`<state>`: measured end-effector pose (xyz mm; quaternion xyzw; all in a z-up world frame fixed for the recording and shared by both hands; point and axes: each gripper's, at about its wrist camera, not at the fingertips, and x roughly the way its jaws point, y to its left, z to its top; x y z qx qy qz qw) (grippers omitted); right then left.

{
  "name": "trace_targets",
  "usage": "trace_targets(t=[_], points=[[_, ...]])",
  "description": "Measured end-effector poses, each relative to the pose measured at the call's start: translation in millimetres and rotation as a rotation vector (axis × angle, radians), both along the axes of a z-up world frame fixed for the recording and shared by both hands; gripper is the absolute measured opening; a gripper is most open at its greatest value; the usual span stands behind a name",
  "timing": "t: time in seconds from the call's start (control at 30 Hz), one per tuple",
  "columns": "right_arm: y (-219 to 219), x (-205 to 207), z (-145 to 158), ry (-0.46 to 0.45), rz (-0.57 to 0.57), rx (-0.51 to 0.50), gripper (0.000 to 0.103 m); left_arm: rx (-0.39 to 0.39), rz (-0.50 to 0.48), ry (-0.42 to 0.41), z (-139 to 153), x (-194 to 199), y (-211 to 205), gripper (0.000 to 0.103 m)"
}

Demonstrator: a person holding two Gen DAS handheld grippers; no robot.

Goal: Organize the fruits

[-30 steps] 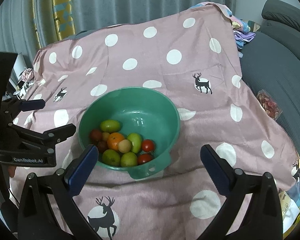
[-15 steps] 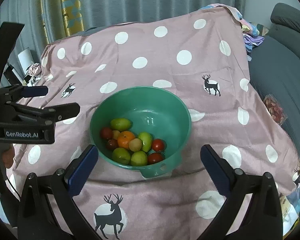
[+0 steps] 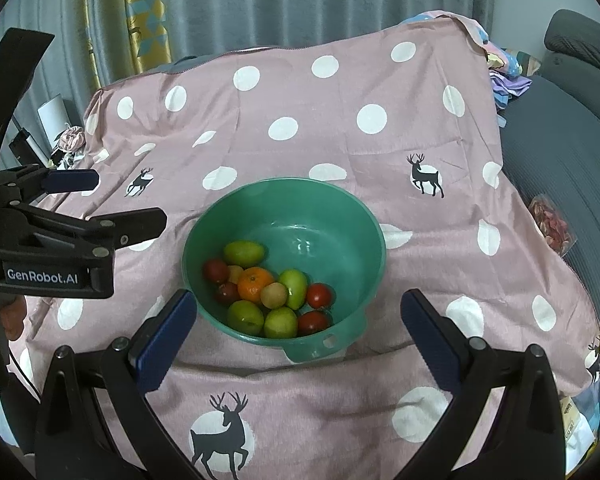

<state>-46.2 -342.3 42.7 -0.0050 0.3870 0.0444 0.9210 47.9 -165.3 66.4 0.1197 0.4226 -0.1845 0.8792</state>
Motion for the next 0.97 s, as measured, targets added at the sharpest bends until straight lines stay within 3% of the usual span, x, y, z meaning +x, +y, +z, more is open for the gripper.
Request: trace_targets(t=[0.97], points=[[7.8,4.9,-0.9,0.000,0.021,-0.004,0.103,-0.003,0.005,-0.018,5.1,4.9,1.5,0.102]])
